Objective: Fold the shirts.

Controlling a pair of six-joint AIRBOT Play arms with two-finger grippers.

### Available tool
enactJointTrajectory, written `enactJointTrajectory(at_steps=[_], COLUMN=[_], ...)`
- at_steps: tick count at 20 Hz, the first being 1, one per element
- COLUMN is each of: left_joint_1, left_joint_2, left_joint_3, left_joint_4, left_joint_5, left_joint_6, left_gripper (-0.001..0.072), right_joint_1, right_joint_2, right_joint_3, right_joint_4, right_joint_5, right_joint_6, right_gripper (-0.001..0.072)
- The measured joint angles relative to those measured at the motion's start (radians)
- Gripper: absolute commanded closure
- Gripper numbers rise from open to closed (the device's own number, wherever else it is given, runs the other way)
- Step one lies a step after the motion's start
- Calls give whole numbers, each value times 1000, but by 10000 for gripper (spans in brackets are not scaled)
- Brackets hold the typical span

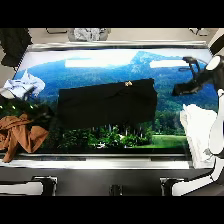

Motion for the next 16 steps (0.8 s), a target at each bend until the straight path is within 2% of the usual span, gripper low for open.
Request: enactJointTrajectory(at_steps=[1,3,8,10,11,12,13,16], left_joint_1=[-9,-31,-89,-100,-105,-108,-111,-113], left_joint_2=[12,24,33,28,24,22,19,19], left_joint_3=[-51,-129,-201,-209,-212,-215,-217,-217], left_joint_4=[-16,-37,-79,-85,-85,-86,-85,-87], left_joint_5=[13,51,149,166,178,190,207,222], left_joint_6=[6,15,22,21,16,12,6,2], left_gripper=[101,103,128,357,416,567,673,674], right_joint_1=[-8,-14,-16,-16,-15,-11,-4,34], right_joint_2=[1,3,4,-2,-3,-5,-6,-9], right_joint_3=[-19,-45,-69,-82,-97,-117,-146,-243], right_joint_4=[11,34,64,75,81,87,90,115], right_joint_5=[42,90,111,108,105,101,90,30], right_joint_6=[-18,-43,-68,-72,-72,-73,-74,-76], right_gripper=[134,82,82,81,78,58,33,32])
